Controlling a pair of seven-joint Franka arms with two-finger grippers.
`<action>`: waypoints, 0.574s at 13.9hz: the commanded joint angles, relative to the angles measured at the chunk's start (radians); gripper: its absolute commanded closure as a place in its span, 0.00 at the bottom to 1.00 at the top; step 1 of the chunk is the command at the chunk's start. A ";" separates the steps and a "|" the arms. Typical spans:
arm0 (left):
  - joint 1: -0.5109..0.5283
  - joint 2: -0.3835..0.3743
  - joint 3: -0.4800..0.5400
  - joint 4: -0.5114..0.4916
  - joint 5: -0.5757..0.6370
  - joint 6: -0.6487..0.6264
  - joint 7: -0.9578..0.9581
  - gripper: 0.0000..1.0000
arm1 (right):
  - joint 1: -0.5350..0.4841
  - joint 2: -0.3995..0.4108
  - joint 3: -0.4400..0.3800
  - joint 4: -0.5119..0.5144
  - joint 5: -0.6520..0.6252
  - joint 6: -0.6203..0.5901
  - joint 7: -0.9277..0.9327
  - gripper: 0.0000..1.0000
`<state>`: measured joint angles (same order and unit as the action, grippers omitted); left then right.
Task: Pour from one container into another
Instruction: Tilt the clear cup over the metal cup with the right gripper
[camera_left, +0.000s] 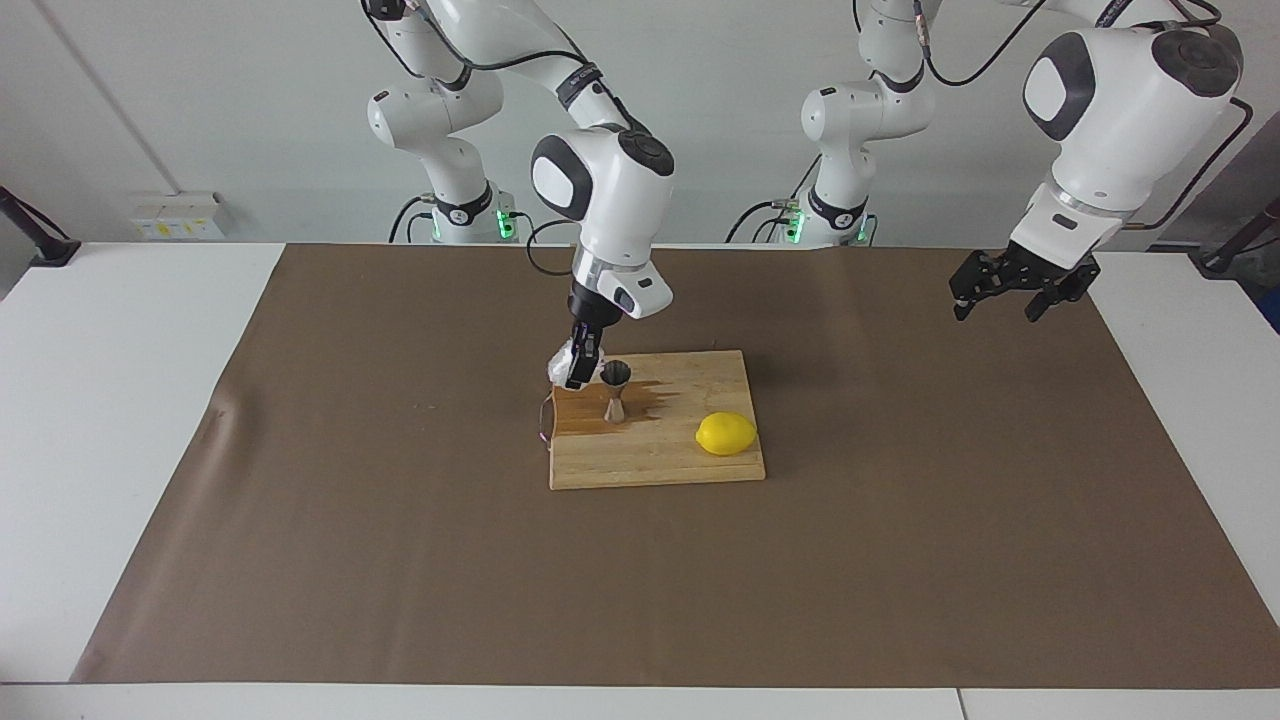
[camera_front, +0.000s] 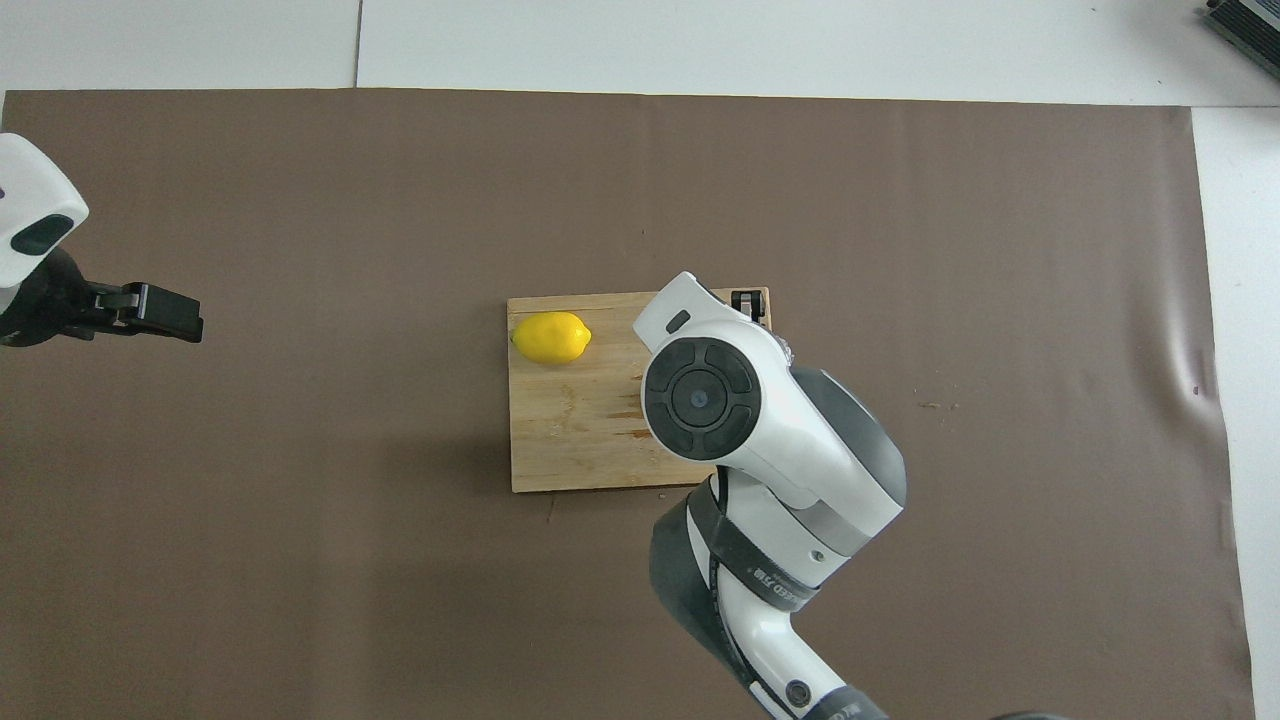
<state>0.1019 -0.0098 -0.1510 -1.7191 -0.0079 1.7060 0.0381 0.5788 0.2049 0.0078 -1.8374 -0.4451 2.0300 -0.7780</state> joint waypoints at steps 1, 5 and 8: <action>0.005 -0.004 -0.002 0.004 0.017 -0.019 0.002 0.00 | 0.004 -0.010 0.004 -0.020 -0.056 0.015 0.023 1.00; 0.005 -0.004 -0.002 0.004 0.017 -0.020 0.002 0.00 | 0.026 -0.004 0.004 -0.023 -0.102 0.029 0.049 1.00; 0.005 -0.004 -0.002 0.004 0.017 -0.020 0.002 0.00 | 0.032 -0.005 0.004 -0.036 -0.135 0.041 0.059 1.00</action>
<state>0.1020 -0.0098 -0.1510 -1.7191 -0.0079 1.7056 0.0381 0.6104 0.2055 0.0082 -1.8508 -0.5428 2.0456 -0.7488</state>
